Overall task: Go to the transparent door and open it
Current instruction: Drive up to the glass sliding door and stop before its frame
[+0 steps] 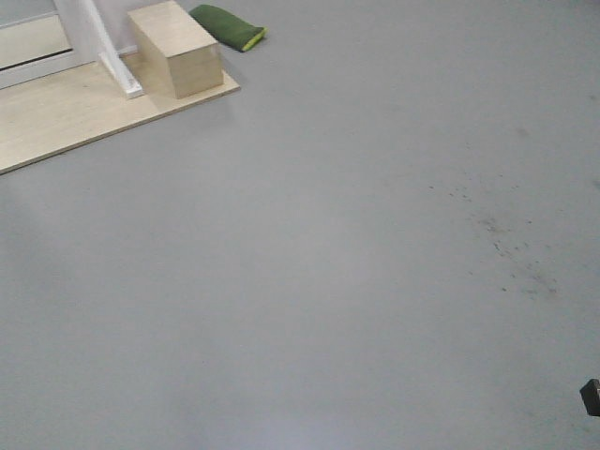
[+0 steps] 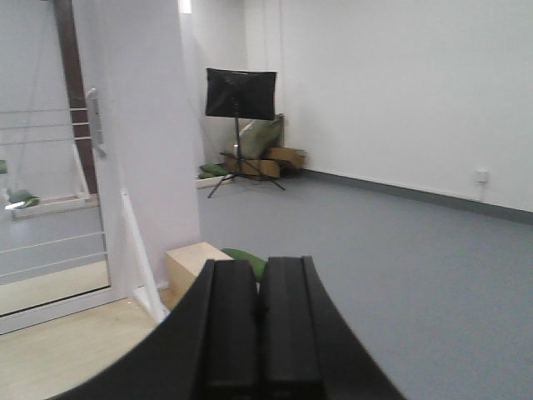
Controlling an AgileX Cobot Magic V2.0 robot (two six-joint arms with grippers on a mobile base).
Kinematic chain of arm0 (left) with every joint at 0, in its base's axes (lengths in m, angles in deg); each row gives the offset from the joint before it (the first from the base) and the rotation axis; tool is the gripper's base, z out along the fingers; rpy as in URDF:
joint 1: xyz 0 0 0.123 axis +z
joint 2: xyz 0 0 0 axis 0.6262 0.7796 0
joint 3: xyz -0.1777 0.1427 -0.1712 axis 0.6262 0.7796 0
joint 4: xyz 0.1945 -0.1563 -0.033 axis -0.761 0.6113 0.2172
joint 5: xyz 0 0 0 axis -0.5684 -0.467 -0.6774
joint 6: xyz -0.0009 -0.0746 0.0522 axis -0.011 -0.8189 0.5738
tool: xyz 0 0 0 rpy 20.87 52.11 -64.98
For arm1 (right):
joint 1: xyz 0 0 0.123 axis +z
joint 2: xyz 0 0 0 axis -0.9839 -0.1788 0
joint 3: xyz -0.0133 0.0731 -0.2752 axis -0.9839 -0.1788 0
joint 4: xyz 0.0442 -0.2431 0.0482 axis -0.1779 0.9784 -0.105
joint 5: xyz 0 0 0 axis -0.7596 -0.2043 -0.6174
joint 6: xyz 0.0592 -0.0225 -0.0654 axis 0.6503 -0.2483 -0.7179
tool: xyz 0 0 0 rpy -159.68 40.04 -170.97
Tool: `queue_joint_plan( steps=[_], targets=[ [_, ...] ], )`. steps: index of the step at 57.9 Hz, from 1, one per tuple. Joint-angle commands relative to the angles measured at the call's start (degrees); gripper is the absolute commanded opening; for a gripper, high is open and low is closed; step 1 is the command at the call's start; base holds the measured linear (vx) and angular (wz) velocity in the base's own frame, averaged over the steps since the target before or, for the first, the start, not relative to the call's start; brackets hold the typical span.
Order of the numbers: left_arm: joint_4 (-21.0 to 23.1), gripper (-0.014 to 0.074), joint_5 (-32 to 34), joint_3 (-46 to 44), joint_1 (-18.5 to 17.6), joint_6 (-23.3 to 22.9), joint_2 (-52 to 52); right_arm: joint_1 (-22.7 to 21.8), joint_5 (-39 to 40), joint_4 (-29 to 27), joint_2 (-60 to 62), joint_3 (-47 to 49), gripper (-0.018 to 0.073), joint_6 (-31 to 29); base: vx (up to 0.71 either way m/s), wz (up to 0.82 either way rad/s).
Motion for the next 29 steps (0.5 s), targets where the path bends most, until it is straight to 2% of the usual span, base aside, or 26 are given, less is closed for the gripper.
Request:
queue_joint_plan(
  steps=[1, 29],
  targets=[
    [0.34, -0.0006, 4.77, 0.9, -0.34, -0.2, -0.85, -0.22, 4.74, 0.15, 0.92, -0.29, -0.0009, -0.31, 0.56, 0.66],
    [0.34, -0.0006, 4.77, 0.9, -0.34, -0.2, -0.85, -0.22, 4.69, 0.15, 0.92, -0.29, -0.0009, -0.31, 0.55, 0.61]
  ],
)
